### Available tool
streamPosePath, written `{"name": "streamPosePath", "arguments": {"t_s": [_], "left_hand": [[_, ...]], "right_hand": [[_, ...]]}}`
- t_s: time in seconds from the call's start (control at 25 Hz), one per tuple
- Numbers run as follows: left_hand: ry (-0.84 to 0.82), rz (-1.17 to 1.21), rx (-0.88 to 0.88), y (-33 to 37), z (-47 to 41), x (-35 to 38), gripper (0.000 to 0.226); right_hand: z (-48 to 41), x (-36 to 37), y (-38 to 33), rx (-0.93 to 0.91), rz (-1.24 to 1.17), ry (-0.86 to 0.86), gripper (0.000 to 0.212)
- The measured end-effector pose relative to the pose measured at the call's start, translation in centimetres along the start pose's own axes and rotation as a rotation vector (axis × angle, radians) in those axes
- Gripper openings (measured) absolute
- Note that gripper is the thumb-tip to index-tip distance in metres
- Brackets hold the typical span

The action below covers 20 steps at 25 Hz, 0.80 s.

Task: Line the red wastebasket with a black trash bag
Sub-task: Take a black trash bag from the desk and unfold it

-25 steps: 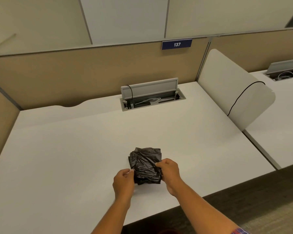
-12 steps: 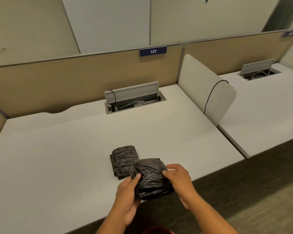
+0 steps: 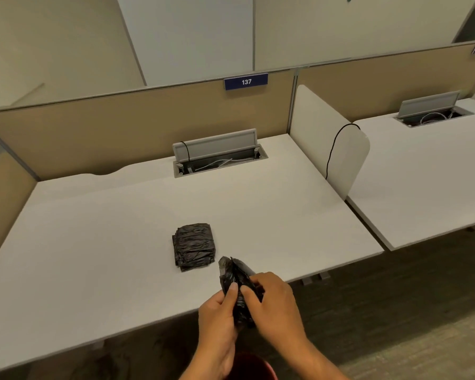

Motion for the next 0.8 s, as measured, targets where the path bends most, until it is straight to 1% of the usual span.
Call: {"name": "streamPosePath", "arguments": {"t_s": [0.04,0.08,0.24,0.32,0.52,0.64,0.8], "left_hand": [[0.027,0.01,0.015,-0.5,0.3,0.0,0.032],[0.063,0.017,0.03,-1.1,0.7,-0.2,0.03],[0.25,-0.03,0.086,-2.6,2.1,-2.0,0.025],[0.317,-0.049,0.101,-3.2,3.0,-3.4,0.024],[0.368,-0.108,0.119,-3.7,4.7,-7.0,0.024],[0.378,-0.129,0.092,-3.3,5.4,-8.9,0.027],[0.374,-0.136,0.118,-1.9,6.9,-11.9,0.029]], "right_hand": [[0.2,-0.5,0.6,-0.005,-0.02,0.007,0.014],[0.5,-1.0,1.3,0.007,-0.07,0.012,0.011],[1.3,-3.3,4.7,0.157,-0.34,0.076,0.018],[2.0,-4.4,6.7,0.251,-0.398,0.092,0.019],[3.1,-5.8,10.4,0.365,-0.384,0.159,0.02],[3.7,-5.9,12.0,0.42,-0.384,0.218,0.019],[5.0,-5.4,13.0,0.521,-0.387,0.261,0.019]]}}
Point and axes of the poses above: each hand's wrist, its own z-axis away from the middle knuckle, its own x-axis out of the palm, y = z × x, the point moved 3 cm from there along -z, towards the middle knuckle, and after that the axes turned 9 degrees about -x, right-handed, at the moved point
